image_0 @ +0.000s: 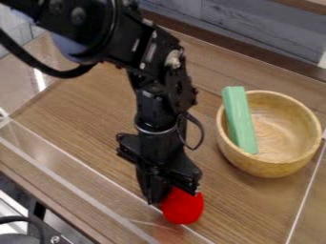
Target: Move the red object to the right side of the table
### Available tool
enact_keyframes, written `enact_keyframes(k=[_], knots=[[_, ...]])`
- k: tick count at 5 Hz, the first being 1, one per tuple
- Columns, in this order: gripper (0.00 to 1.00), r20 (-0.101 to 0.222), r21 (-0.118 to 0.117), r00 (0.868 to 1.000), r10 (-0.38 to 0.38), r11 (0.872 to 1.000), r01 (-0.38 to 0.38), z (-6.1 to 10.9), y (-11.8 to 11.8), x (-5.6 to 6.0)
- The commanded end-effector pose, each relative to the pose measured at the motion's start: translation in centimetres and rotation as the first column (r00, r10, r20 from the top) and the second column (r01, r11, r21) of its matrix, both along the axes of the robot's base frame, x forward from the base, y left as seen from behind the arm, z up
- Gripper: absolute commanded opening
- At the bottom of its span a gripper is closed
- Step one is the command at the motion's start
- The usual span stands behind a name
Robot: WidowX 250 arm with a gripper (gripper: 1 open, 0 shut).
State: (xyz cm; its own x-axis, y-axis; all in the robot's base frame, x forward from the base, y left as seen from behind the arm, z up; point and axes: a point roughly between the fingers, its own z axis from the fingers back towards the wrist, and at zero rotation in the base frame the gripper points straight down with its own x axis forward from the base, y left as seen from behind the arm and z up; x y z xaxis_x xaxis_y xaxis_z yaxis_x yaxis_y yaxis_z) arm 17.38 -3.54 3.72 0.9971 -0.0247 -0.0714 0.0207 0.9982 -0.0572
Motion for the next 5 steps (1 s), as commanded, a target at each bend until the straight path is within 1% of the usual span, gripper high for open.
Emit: enact_keyframes(k=[1,2,3,4,5], knots=[[0.00,0.039,-0.011,0.999,-0.019,1.000,0.020,0.4,0.1,0.4],[0.00,0.043,-0.011,0.995,-0.086,0.996,0.086,0.6,0.5,0.5],[0.00,0.049,-0.014,0.988,-0.145,0.989,0.146,0.7,0.8,0.6],[0.00,0.057,-0.016,0.994,-0.093,0.995,0.094,-0.3,1.1,0.8],[0.00,0.064,-0.014,0.997,-0.043,0.999,0.044,-1.5,1.5,0.5]])
